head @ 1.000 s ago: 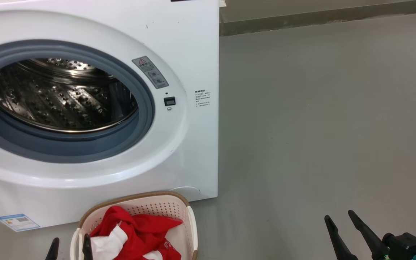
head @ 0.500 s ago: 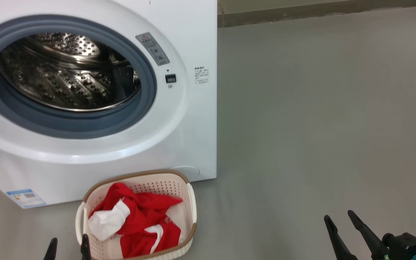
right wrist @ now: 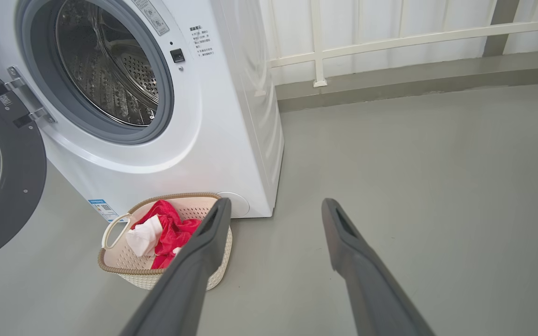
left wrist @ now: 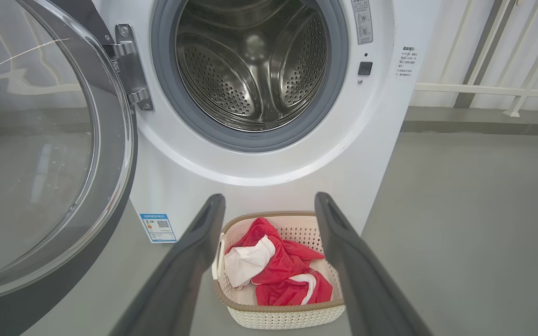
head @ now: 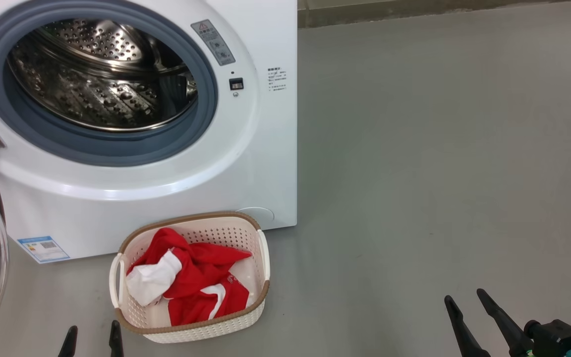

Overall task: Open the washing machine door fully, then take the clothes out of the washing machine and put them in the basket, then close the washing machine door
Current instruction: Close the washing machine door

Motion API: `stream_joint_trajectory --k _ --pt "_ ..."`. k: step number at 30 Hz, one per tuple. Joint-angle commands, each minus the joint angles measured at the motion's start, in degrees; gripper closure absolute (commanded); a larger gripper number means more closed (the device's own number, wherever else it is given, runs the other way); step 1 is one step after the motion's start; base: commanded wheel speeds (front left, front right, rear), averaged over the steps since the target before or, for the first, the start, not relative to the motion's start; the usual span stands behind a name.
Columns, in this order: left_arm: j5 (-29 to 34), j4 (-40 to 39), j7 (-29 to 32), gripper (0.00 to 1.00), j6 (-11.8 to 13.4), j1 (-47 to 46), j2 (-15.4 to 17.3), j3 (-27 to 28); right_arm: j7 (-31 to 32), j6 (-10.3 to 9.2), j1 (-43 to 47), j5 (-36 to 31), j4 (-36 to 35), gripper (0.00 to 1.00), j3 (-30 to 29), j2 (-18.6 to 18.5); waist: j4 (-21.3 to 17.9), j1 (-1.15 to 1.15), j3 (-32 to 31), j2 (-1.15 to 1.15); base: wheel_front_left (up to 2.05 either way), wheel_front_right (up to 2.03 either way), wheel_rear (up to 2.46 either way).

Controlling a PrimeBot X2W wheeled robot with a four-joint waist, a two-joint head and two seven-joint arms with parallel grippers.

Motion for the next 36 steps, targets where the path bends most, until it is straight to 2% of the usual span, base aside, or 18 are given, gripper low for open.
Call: stream_joint_trajectory --k 1,11,16,22,36 --pt "0.0 -1.47 -0.29 0.0 -0.21 -1.86 0.61 1.91 -0.37 0.37 -1.45 -0.76 -1.36 0.0 1.07 -0.9 0.0 0.0 0.0 0.0 0.0 0.0 0.0" --pt "-1.21 -0.36 -0.29 0.0 -0.12 -2.33 0.61 2.1 -0.37 0.37 -1.59 -0.81 -1.24 0.0 1.46 -0.61 0.61 0.0 -0.17 0.0 0.0 0.0 0.0" --pt "-2.05 0.32 -0.29 0.0 0.32 -1.76 0.61 1.85 -0.37 0.37 -1.36 -0.71 -1.25 0.0 2.11 -0.51 2.86 0.0 -0.31 0.0 0.0 0.0 0.0" --pt "-2.63 0.5 -0.29 0.0 1.03 -1.17 0.61 1.35 -0.37 0.37 -0.98 -0.62 -1.06 0.0 3.21 -0.8 7.71 0.0 -0.92 0.0 0.0 0.0 0.0" --pt "-4.93 0.3 -0.29 0.0 3.97 2.26 0.61 -0.03 -0.37 0.37 -2.6 -0.13 -0.47 0.0 7.94 -1.55 22.43 0.0 -3.16 0.0 0.0 0.0 0.0"
